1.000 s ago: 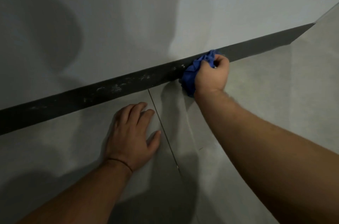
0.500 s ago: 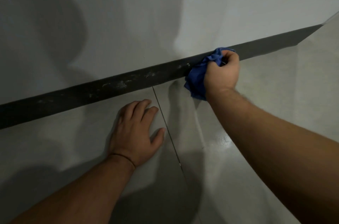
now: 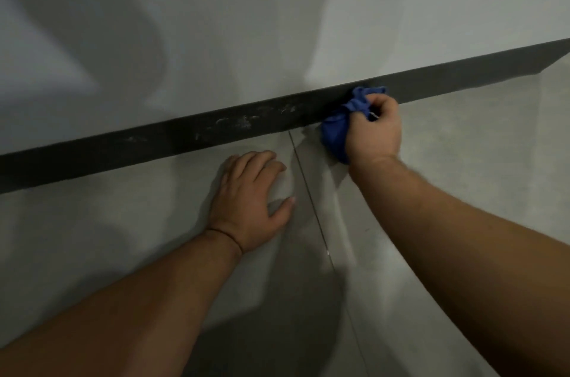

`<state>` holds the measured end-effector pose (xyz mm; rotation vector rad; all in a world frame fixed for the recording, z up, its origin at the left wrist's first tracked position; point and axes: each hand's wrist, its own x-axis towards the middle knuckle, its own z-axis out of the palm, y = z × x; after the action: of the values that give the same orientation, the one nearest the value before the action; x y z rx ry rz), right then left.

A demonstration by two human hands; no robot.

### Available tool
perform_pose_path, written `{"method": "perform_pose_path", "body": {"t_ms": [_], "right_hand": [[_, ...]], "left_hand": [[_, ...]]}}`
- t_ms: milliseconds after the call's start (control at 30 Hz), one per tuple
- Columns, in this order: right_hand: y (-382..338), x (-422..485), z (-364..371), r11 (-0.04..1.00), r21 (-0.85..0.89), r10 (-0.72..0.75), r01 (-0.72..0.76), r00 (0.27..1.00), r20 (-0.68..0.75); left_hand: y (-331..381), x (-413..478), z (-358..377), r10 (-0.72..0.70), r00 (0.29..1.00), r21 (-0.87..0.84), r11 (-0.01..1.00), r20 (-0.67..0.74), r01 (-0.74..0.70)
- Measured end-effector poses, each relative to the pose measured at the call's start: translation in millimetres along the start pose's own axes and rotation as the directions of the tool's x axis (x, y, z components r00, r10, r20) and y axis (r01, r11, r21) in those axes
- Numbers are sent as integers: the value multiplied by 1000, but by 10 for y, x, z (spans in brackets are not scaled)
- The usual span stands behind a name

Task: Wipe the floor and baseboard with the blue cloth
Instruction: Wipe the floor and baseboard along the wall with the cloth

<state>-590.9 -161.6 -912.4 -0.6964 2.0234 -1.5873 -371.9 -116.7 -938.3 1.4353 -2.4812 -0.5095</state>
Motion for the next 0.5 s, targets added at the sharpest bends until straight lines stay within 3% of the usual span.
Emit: {"method": "perform_pose_path", "body": {"t_ms": [133,233,367,500], "right_hand": [[-33,-23,-58,995,66,80,-78,997,-19],[-111,-181,188,989,96,104,-108,993,46],[-202,-467,573,987,130,89,-90,996,11],[-121,-774,757,996,-10,86,-86,983,159]], "left_hand": [[-408,-406,-211,-205,964,-3,978,-170,207],[-705,-628,-278,-304,938,39,948,-168,315],[-762,-672,-193,-318,940,93,939,-124,330],[-799,-666,-156,-299,945,151,936,-134,317]]}}
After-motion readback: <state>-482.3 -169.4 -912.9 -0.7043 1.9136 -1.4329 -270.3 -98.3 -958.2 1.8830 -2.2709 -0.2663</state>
